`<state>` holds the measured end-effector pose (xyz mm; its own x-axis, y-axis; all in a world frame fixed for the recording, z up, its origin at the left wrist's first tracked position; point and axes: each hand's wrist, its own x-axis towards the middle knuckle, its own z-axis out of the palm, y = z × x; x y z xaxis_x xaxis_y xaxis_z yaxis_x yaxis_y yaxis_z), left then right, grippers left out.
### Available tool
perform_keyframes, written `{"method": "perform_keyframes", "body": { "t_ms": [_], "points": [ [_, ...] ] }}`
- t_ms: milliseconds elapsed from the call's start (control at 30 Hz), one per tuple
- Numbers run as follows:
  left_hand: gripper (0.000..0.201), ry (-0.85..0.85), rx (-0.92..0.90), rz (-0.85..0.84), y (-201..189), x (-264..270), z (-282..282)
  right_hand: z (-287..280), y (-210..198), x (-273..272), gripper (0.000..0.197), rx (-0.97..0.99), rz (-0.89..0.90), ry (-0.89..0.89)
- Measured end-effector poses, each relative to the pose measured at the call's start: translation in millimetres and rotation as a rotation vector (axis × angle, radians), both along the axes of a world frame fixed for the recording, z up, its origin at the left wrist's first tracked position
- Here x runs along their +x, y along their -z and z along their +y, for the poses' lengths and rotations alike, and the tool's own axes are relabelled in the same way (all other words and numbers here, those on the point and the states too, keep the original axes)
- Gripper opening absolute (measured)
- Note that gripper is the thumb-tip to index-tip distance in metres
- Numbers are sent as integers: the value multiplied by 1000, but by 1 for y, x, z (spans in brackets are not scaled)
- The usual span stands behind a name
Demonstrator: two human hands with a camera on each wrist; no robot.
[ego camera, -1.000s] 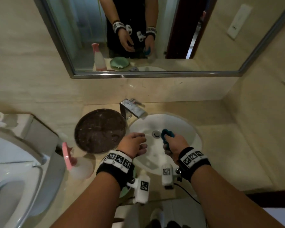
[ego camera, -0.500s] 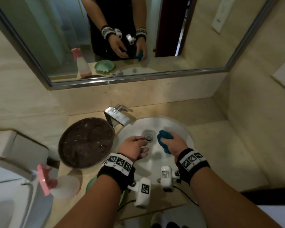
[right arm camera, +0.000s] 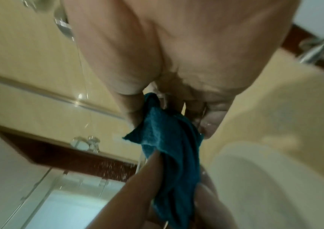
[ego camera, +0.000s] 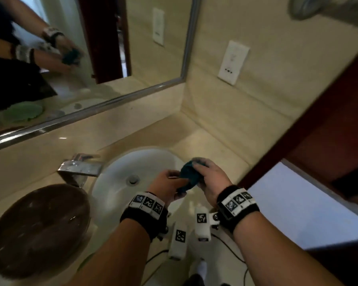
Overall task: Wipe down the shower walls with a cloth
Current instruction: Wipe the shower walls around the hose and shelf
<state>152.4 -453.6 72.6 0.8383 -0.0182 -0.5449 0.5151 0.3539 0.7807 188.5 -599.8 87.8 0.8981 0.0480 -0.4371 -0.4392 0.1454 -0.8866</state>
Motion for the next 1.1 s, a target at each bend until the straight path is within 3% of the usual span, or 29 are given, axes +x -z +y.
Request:
{"method": "perform_keyframes", "body": {
  "t_ms": [100,167,300,367,500,633,767,900,967,1000,1033,1067,1100],
  "points": [
    [26,149,-3,-33,-9,-7,-36,-48,-8,-28,17,13,-22,174],
    [18,254,-8,-56,-19,-15,-67,-84,-13,-51,14,12,-47,316],
    [24,426,-109,-111,-42,-39,-135,-160,-27,-106,18,-113,-70,543],
    [21,525,-71,-159,-52,-54,-170,-197,-34,-138,18,-162,-94,638],
    [21,681,-13,-235,-68,-93,-240,-253,-47,-210,22,-60,-144,772],
    [24,841,-21,-223,-73,-148,-308,-297,-55,-289,40,83,-194,780],
    [21,967,94,-279,-73,-217,-373,-341,-50,-376,53,169,-192,921],
    [24,1095,107,-331,-75,-292,-426,-383,-56,-466,46,242,-137,1113],
    [23,1120,92,-346,-80,-328,-449,-400,-56,-505,29,224,-134,1136],
    [21,1134,88,-349,-81,-343,-461,-408,-54,-523,31,198,-143,1154],
    [19,1148,88,-350,-82,-357,-470,-414,-53,-538,48,174,-132,1174],
    [17,1155,85,-346,-81,-369,-481,-420,-52,-551,26,193,-174,1177],
    [15,1162,83,-342,-80,-380,-490,-426,-52,-563,25,212,-176,1193]
  ]
}}
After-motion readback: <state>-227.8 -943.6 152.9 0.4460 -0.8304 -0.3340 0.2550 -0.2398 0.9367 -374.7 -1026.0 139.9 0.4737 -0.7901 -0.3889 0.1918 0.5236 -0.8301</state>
